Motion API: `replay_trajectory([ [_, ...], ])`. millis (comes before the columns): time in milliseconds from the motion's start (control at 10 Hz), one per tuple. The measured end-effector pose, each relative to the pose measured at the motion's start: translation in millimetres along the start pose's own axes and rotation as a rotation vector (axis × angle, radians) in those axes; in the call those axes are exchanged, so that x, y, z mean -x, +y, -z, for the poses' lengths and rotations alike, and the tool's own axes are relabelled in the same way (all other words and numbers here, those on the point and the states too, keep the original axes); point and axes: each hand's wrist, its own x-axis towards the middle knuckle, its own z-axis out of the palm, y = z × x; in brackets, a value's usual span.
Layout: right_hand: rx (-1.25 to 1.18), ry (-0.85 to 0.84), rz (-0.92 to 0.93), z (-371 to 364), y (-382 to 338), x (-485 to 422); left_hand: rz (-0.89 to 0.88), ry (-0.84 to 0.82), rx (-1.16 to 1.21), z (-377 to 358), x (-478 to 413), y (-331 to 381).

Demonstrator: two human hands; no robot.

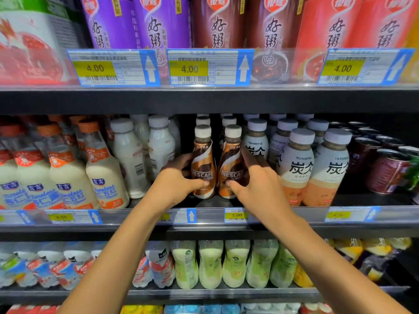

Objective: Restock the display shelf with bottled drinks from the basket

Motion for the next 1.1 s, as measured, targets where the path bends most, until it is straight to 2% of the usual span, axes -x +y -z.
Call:
replay_trajectory([
  [400, 0.004, -0.036, 0.021, 5, -2, 3, 0.038, 0.029, -0.048, -1, 2, 8],
  [800, -0.013, -0.092, 0.084, 11, 6, 0, 0.099, 0.144, -0.454, -17, 15, 36],
  [900, -0.045, -0.108, 0.085, 22, 8, 0, 0.176, 0.185, -0.598, -21, 23, 46],
  [1000, 0.009, -0.052, 0.173, 45, 11, 6, 0.140, 0.279, -0.750, -22, 40, 59],
  [1100, 0.054, 0.032, 0.250, 68, 16, 23, -0.012, 0.295, -0.783, -20, 66, 80],
])
